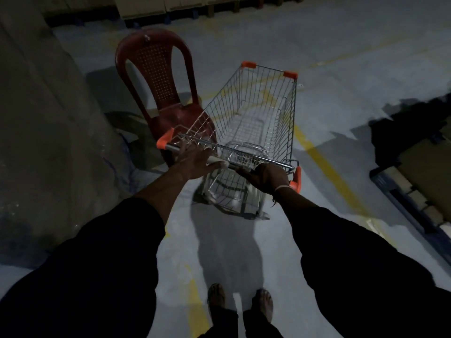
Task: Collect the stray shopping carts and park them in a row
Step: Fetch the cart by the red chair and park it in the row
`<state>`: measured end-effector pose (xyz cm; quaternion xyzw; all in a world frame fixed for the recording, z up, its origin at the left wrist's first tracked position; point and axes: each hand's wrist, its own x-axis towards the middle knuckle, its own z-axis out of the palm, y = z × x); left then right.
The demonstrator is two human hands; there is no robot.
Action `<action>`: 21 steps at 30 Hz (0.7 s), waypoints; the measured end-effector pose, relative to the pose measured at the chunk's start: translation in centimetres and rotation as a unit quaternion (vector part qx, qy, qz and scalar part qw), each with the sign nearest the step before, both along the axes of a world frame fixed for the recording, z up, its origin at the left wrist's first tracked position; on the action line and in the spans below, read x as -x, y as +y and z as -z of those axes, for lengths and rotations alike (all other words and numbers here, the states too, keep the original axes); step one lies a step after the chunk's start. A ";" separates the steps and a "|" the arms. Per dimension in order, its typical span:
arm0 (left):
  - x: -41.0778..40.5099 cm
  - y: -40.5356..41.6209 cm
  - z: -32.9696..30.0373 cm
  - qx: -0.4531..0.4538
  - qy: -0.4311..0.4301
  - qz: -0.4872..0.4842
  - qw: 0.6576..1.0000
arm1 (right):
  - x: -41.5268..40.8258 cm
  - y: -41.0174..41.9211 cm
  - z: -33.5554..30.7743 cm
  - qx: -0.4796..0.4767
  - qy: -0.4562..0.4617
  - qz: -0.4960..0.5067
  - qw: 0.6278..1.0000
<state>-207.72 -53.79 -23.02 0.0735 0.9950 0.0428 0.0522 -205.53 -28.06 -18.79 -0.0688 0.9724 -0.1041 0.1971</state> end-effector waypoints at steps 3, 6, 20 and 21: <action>-0.6 0.6 -1.1 -0.045 -0.041 0.020 0.998 | -0.2 0.9 1.0 -0.019 0.007 0.002 1.000; -2.1 1.5 -1.7 -0.064 -0.054 0.037 0.996 | -1.4 1.6 1.1 -0.028 0.014 0.000 1.000; -13.0 4.5 -1.4 -0.024 -0.061 0.014 0.998 | -10.9 4.3 1.7 -0.056 0.040 -0.025 0.997; -14.0 4.6 -1.3 -0.017 -0.059 0.014 0.998 | -11.7 4.5 1.8 -0.058 0.038 -0.029 0.997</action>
